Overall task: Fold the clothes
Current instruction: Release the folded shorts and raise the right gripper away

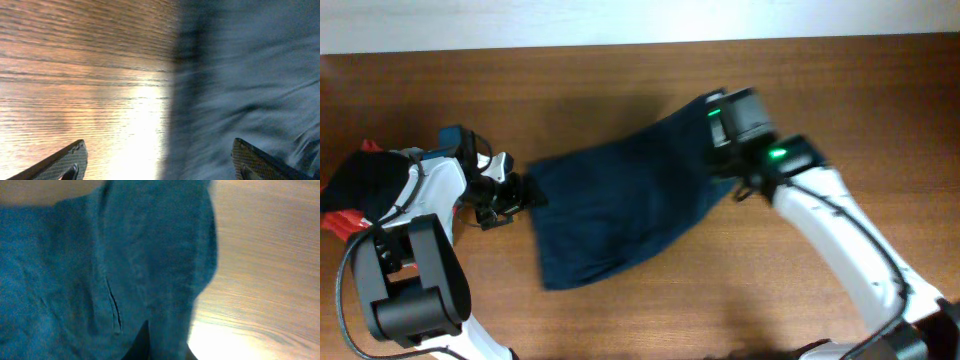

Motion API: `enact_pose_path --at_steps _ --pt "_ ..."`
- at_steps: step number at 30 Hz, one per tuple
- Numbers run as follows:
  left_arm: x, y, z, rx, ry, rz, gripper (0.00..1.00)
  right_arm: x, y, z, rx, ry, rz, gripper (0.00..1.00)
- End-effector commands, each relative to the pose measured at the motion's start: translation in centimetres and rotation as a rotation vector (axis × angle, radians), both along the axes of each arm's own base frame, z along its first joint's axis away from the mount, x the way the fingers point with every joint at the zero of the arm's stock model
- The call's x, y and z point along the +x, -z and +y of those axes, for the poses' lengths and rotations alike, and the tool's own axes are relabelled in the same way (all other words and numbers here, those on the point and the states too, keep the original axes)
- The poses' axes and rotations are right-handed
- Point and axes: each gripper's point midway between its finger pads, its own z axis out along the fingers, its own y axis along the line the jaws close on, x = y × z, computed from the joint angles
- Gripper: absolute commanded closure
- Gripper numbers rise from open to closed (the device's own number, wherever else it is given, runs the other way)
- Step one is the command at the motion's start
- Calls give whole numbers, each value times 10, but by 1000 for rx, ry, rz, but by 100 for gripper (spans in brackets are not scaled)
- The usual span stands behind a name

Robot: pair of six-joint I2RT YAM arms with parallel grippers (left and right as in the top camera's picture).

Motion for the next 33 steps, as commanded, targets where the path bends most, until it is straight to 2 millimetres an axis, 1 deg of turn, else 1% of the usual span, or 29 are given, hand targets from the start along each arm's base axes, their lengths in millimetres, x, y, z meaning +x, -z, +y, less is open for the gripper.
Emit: enact_pose_path --at_steps 1,3,5,6,8,9,10,11,12,13,14,15,16,17,18,19,20,22,23,24,25,28,30,32,33 --pt "7 -13 -10 -32 5 -42 8 5 -33 -75 -75 129 -68 96" --pt "8 -13 -14 -31 17 -46 8 3 -31 -101 -107 155 -47 96" --pt "8 -13 -16 -31 23 -46 8 1 -29 -116 -123 160 -31 96" --pt "8 -13 -17 -31 26 -47 8 -1 -29 -113 -119 108 -21 96" --pt "8 -13 -18 -31 27 -47 8 -4 -31 -94 -92 -21 -5 96" --pt "8 -13 -18 -31 27 -47 8 -6 -35 -77 -64 -82 -1 96" --pt "8 -13 -18 -31 27 -47 8 -9 -41 -50 -34 -157 -6 96" --pt "8 -13 -18 -31 27 -47 8 -10 -43 -28 -21 -217 -15 96" --pt "8 -13 -18 -32 27 -47 8 -13 -41 8 -19 -311 -25 96" --pt "8 -13 -18 -32 27 -46 8 -14 -38 26 -26 -356 -27 96" --pt "8 -13 -18 -32 27 -46 8 -14 -31 47 -42 -403 -27 96" --pt "8 -13 -18 -32 27 -46 8 -11 -20 66 -68 -438 -23 96" --pt "8 -13 -18 -32 27 -45 8 -8 -6 80 -87 -465 -7 96" --pt "7 -13 -18 -33 27 -42 8 -4 15 96 -98 -486 23 96" --pt "7 -13 -18 -33 27 -41 8 -3 33 106 -99 -492 55 96" --pt "6 -13 -18 -34 27 -39 8 -2 50 113 -101 -491 89 96" --pt "5 -13 -18 -34 27 -36 8 -2 74 119 -104 -482 138 96" --pt "4 -13 -18 -34 27 -31 8 -1 118 124 -104 -437 224 96" --pt "4 -13 -18 -34 27 -31 8 -2 136 125 -97 -425 261 96" --pt "5 -13 -18 -34 27 -32 8 -4 145 128 -85 -434 286 96" --pt "5 -13 -18 -34 27 -32 8 -7 149 130 -75 -441 300 96" --pt "5 -13 -18 -34 27 -33 8 -4 145 132 -67 -443 285 95" --pt "5 -13 -18 -34 27 -32 8 -4 144 133 -66 -443 284 90" --pt "5 -13 -18 -34 27 -32 8 -5 142 134 -57 -448 289 89" --pt "5 -13 -18 -34 27 -34 8 -6 137 136 -48 -453 295 85"
